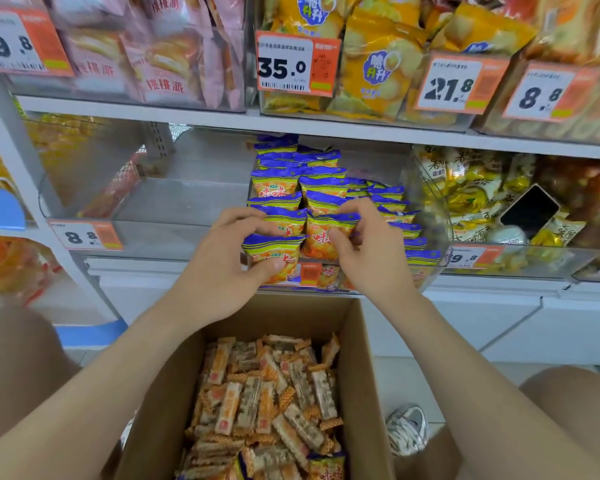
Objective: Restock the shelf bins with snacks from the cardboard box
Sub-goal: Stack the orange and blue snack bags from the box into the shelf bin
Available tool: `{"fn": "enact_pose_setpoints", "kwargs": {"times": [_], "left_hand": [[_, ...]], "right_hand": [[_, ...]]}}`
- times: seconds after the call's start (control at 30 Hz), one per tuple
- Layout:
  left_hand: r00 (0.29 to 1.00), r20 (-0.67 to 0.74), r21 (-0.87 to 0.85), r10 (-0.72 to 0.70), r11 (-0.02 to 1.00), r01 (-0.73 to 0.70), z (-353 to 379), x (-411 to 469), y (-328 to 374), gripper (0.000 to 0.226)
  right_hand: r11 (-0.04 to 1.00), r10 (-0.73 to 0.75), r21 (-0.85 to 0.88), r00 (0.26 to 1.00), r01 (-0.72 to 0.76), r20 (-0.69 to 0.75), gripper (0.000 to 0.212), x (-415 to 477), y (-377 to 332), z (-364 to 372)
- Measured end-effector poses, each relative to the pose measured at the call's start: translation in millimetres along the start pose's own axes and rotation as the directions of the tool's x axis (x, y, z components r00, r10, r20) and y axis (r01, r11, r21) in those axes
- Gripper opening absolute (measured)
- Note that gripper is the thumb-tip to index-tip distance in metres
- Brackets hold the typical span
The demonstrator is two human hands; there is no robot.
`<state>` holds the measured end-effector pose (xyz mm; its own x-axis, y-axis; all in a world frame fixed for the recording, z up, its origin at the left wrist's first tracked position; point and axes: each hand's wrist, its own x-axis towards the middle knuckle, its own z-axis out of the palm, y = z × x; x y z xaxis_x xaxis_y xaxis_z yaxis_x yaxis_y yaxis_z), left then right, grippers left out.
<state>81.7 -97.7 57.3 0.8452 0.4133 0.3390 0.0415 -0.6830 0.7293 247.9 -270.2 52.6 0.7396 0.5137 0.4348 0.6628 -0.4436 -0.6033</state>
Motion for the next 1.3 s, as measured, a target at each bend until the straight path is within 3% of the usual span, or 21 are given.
{"fn": "enact_pose_setpoints", "kwargs": {"times": [0.17,0.37,0.53,0.63,0.7,0.77,0.8,0.87,0.97,1.07,1.17,1.3], "left_hand": [[0.997,0.028,-0.139,-0.069,0.988,0.072,-2.3,-2.8,10.9,0.036],[0.984,0.08,-0.394,-0.162,0.901,0.18,-7.3,-2.5,22.1,0.04],[0.991,0.064,-0.574,-0.119,0.808,0.134,-2.4,-1.7,37.8,0.043],[0.991,0.049,-0.641,-0.122,0.757,0.125,6.6,0.9,50.6,0.039],[0.997,-0.034,-0.469,-0.069,0.882,0.045,9.6,3.6,55.4,0.029],[0.988,-0.095,-0.037,0.12,0.992,-0.124,12.4,8.5,51.8,0.027],[0.974,-0.065,0.154,0.217,0.967,-0.205,14.1,12.4,50.0,0.029],[0.947,0.028,0.367,0.321,0.878,-0.309,19.1,24.9,45.4,0.03],[0.93,0.099,0.483,0.354,0.8,-0.356,29.1,44.1,43.4,0.029],[0.931,0.137,0.522,0.337,0.775,-0.357,38.3,56.1,39.3,0.024],[0.948,0.109,0.547,0.298,0.779,-0.307,45.8,62.3,31.9,0.016],[0.962,0.112,0.53,0.248,0.804,-0.269,46.6,72.8,33.9,0.033]], "right_hand": [[1.0,-0.024,0.015,1.0,0.024,0.001,0.036,-4.5,3.0,-4.2],[0.998,-0.032,0.041,0.987,0.039,-0.156,0.048,-17.4,-17.2,-22.8],[0.939,-0.124,0.34,0.974,0.053,0.189,0.065,-38.4,-41.3,-41.2],[0.871,0.003,0.479,0.978,-0.104,0.207,0.057,-39.1,-44.1,-49.2],[0.767,0.198,0.592,0.968,-0.249,0.151,0.05,-32.4,-40.2,-58.0],[0.657,0.391,0.67,0.916,-0.346,0.09,0.049,-18.9,-29.0,-64.2],[0.63,0.451,0.686,0.891,-0.365,0.059,0.052,-9.7,-20.7,-64.7],[0.646,0.498,0.674,0.867,-0.359,-0.014,0.054,12.3,2.1,-58.8],[0.755,0.477,0.557,0.873,-0.346,-0.103,0.05,46.6,40.2,-44.2],[0.762,0.507,0.52,0.855,-0.385,-0.109,0.046,81.2,67.2,-30.7],[0.851,0.47,0.315,0.877,-0.42,-0.101,0.042,112.2,84.2,-6.2],[0.893,0.435,0.176,0.894,-0.414,-0.107,0.044,144.0,81.4,20.5]]}}
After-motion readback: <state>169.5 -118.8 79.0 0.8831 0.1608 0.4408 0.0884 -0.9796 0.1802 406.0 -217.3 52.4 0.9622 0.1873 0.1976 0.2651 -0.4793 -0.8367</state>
